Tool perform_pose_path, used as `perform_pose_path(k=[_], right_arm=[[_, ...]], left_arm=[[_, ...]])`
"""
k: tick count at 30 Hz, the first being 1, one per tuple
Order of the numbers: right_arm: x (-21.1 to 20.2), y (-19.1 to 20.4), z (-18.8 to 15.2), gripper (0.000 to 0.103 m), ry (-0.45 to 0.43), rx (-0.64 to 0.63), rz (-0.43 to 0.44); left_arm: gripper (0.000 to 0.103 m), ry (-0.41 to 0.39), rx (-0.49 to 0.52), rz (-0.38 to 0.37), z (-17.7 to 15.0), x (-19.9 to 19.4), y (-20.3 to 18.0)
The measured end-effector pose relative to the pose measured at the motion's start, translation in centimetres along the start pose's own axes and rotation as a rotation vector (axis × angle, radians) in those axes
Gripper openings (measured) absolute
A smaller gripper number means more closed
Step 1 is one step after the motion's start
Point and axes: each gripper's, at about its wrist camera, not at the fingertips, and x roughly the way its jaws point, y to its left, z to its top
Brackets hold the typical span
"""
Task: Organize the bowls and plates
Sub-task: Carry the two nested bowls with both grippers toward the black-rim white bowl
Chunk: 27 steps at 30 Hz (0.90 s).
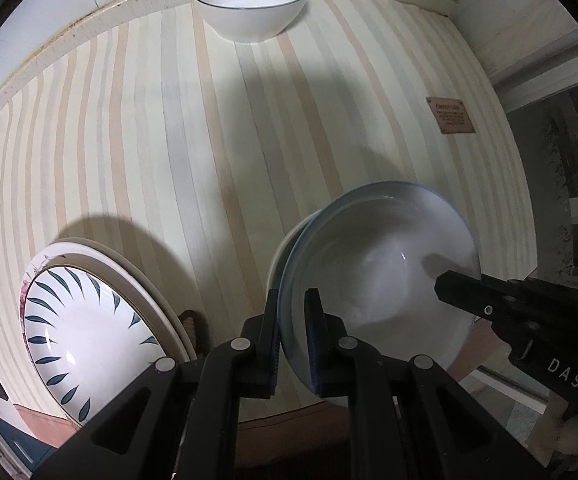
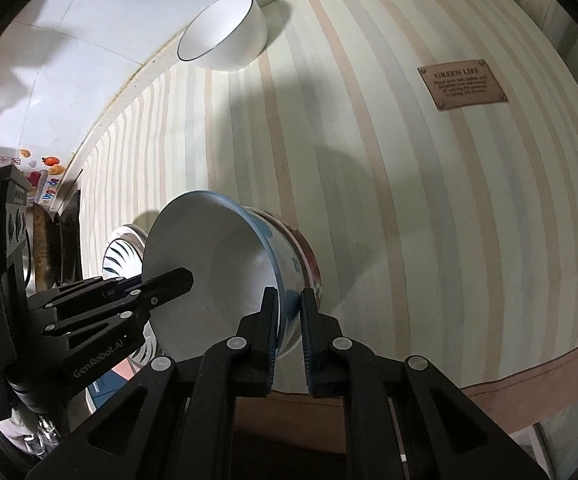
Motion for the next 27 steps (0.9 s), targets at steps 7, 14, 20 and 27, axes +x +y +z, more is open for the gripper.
perform_pose_path(k=[7,14,20,27], right_arm=[[0.4,-0.3,0.1,0.012,0.016,0.009,0.0],[0.8,-0.5,0.3,0.012,0.028,0.028,0.017],[0.8,-0.5,0.4,0.012,0.03,0.033,0.029],[-1.2,-0.8,1.4,0.012,-0.001,0.051,0.066]], left_arm=[[0.01,0.011,0.003,0.009,-0.1,0.9,-0.3],[0.01,0.015,0.006,0.038,0.0,0.9,-0.3],[0.01,0.016,-0.009,0.028,-0.1,0.5,0.5],[0.011,-0.085,-0.047,0.021,1.1,-3.4,1.8]])
